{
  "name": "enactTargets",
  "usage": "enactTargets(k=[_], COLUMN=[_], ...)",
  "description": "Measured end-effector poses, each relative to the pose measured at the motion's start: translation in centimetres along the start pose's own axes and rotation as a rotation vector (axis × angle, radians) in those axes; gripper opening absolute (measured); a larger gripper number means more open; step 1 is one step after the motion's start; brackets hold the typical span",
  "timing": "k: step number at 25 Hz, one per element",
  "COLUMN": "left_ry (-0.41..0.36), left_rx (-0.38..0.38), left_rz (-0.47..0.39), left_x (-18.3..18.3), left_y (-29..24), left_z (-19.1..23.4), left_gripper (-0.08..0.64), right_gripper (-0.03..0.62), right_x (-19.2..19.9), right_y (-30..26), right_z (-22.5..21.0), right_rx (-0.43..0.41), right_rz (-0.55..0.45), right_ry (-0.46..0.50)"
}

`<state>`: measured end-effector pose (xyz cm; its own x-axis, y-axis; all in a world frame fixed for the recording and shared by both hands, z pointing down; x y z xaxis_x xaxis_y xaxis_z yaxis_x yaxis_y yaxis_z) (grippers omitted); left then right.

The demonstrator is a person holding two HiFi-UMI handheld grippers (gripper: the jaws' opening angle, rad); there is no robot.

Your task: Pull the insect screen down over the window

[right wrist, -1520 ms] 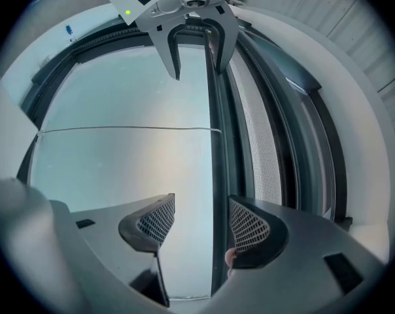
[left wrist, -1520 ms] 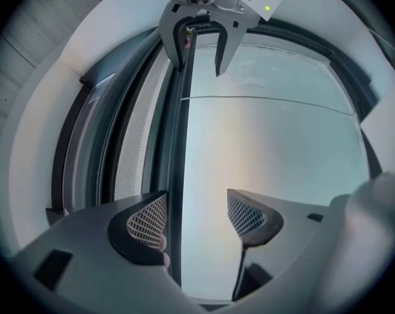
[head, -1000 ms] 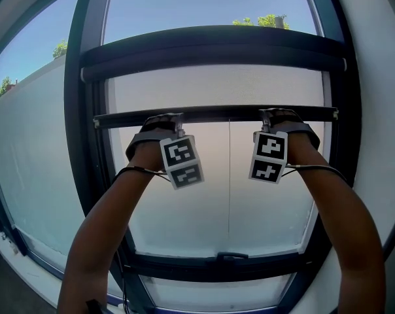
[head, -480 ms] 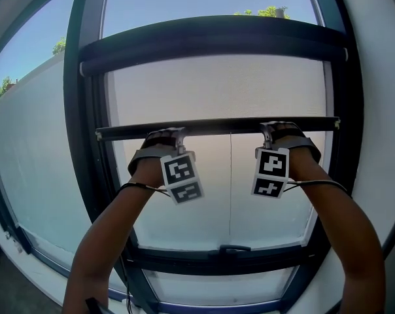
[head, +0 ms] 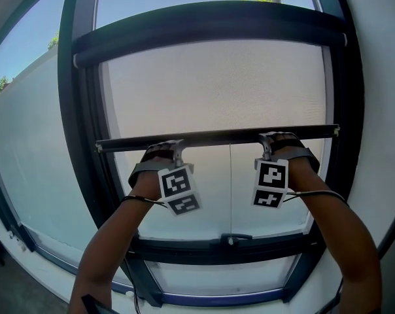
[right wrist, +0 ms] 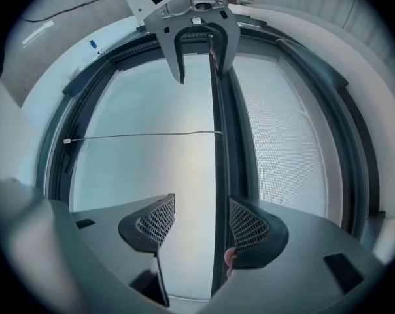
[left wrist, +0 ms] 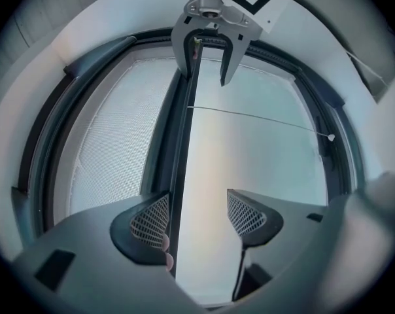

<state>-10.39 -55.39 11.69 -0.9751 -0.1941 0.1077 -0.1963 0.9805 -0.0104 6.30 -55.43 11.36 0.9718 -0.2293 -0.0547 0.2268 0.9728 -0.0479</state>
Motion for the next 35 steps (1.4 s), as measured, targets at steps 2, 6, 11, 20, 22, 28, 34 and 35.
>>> enactTargets(k=[2,6,11,20,22,28,34,35], left_ry=[0.009,0.046,0.037,0.093,0.112,0.109,0.065,0.062], left_rx=[0.005,0.047,0.026,0.123,0.165,0.221,0.231,0.229], left_rz=[-0.004,-0.013,-0.032,-0.043,-0.048,-0.057,-0.037,-0.034], left_x=[0.1,0.1,0.0,0.3,0.3,0.0,0.4,0.5], left_y=[0.0,0.1,0.3,0.5,0.7,1.2,0.8,0.7], left_z=[-0.5,-1.8,-3.3,-3.7,-3.6,-4.9,-8.1,-8.4], left_gripper=[0.278,0.278,0.278,0.278,0.278,0.267,0.267,0.267], right_gripper=[0.241,0.241,0.246,0.245,0.245,0.244,0.244,0.244], right_x=[0.0,-0.1,-0.1,-0.5,-0.7,-0.3,-0.4,-0.4], right_y=[0.0,-0.1,-0.1,0.0,0.2,0.6,0.2,0.2], right_z=[0.5,1.8,3.2,3.2,3.1,4.6,7.7,8.1], right_rx=[-0.01,-0.036,-0.016,-0.072,-0.111,-0.171,-0.192,-0.193], right_rz=[-0.002,0.0,-0.012,0.008,0.022,0.065,0.049,0.049], right_ry=[-0.003,-0.011,-0.007,-0.05,-0.048,-0.028,-0.038,-0.041])
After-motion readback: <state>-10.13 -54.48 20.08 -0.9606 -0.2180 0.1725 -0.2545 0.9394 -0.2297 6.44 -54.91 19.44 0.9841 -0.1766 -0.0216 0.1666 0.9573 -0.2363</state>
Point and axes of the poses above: the fingertips, and each gripper's own axes: y backward along the fingers, z to its left, x out of its underside, the point moved 1 cm from there along y, backward along the fingers, and after that the axes turned 6 degrees about -z, right-handed, at the moved point
